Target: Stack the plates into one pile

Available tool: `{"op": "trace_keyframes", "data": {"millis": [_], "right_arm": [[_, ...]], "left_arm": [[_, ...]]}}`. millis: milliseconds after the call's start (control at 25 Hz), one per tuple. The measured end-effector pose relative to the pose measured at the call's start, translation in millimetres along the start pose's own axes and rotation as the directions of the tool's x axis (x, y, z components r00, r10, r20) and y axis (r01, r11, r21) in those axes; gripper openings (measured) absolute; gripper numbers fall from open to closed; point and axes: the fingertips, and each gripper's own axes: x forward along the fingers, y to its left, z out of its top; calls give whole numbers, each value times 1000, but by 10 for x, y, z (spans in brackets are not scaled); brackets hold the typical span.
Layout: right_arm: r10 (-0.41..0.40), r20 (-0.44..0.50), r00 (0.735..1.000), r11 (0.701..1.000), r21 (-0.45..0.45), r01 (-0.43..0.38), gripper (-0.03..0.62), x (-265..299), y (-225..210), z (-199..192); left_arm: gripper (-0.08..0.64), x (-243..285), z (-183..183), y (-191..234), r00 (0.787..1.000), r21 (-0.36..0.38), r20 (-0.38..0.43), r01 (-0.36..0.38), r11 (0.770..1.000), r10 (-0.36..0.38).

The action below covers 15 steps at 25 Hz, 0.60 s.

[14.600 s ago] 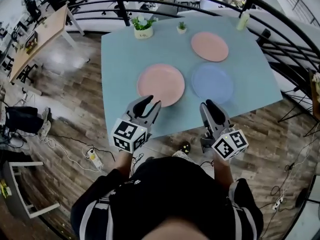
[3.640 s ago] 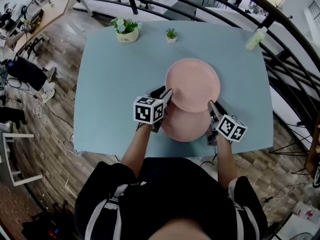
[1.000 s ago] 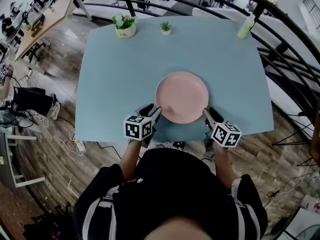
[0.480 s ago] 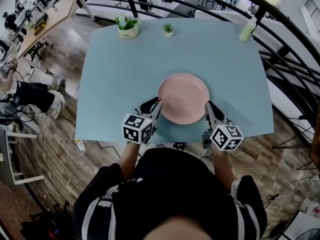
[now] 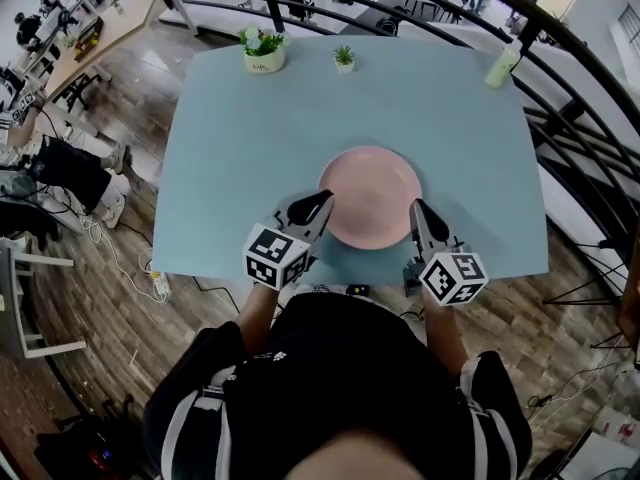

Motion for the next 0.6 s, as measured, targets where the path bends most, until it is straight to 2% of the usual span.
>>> {"op": "trace_keyframes", "data": {"millis": [600], "right_arm": [[13,25,1000,1000,-13,-13,0,-25,42,107]], "left_arm": [[28,57,53,-25,1000,32,-15,9,999,-8]]}}
